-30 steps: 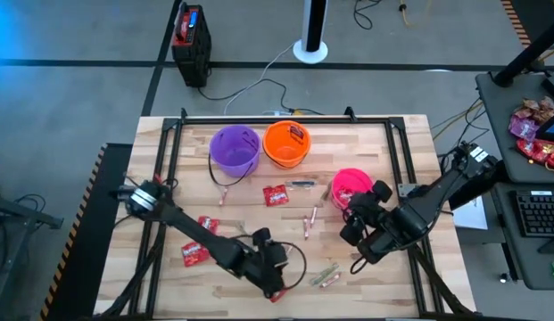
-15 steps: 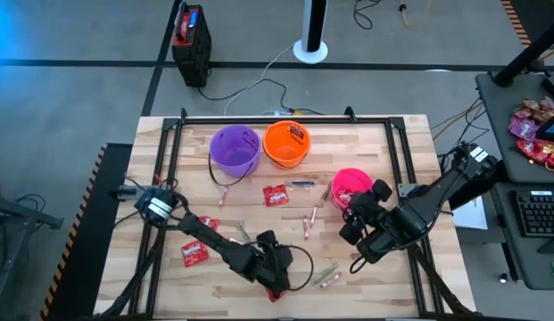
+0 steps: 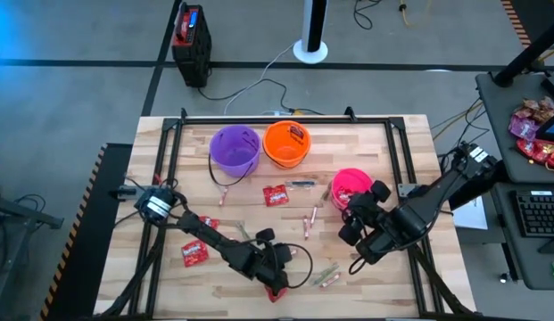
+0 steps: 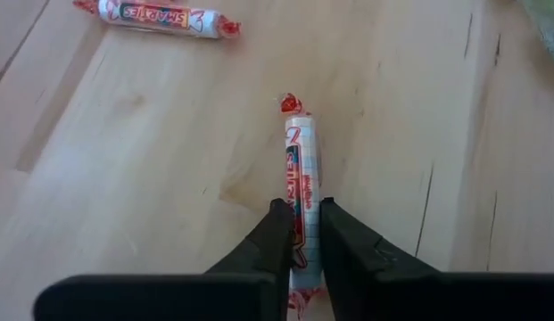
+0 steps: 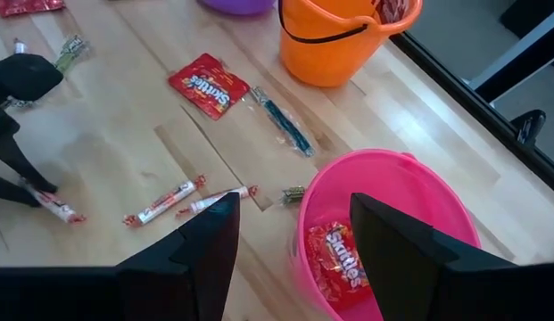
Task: Sort candy by brand, put in halloween buckets
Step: Put the white candy into the violet bucket, then put the red candy into the pink bucket, then put the white candy into the violet bucket
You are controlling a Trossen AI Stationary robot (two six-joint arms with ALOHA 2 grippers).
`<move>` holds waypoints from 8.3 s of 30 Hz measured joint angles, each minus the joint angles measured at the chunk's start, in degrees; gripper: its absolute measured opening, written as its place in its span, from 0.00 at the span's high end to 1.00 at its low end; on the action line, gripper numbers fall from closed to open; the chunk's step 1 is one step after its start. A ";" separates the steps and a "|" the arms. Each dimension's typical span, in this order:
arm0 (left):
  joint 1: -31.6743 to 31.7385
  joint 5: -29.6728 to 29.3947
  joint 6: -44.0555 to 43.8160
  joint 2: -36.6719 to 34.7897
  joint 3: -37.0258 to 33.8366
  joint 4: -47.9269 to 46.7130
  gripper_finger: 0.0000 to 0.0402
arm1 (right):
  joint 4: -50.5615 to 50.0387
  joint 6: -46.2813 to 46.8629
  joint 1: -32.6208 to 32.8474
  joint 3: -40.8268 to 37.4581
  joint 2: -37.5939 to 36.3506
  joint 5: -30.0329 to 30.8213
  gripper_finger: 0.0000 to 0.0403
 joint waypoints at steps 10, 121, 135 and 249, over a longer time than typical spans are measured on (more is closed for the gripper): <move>0.96 -7.01 8.99 -14.15 0.76 -14.61 0.96 | 0.11 -0.42 -0.02 -0.02 1.15 -0.02 0.49; 16.35 -5.52 34.78 -71.70 -25.51 -9.92 0.77 | 58.70 -69.60 -34.15 3.56 37.18 -30.69 0.50; 16.27 -5.54 34.80 -71.53 -25.51 -10.00 0.78 | 58.40 -71.29 -35.72 3.13 38.40 -32.74 0.96; 15.70 -2.29 -19.86 -49.74 -50.35 -6.91 0.64 | 50.46 -70.86 -86.03 0.87 0.25 -54.68 0.60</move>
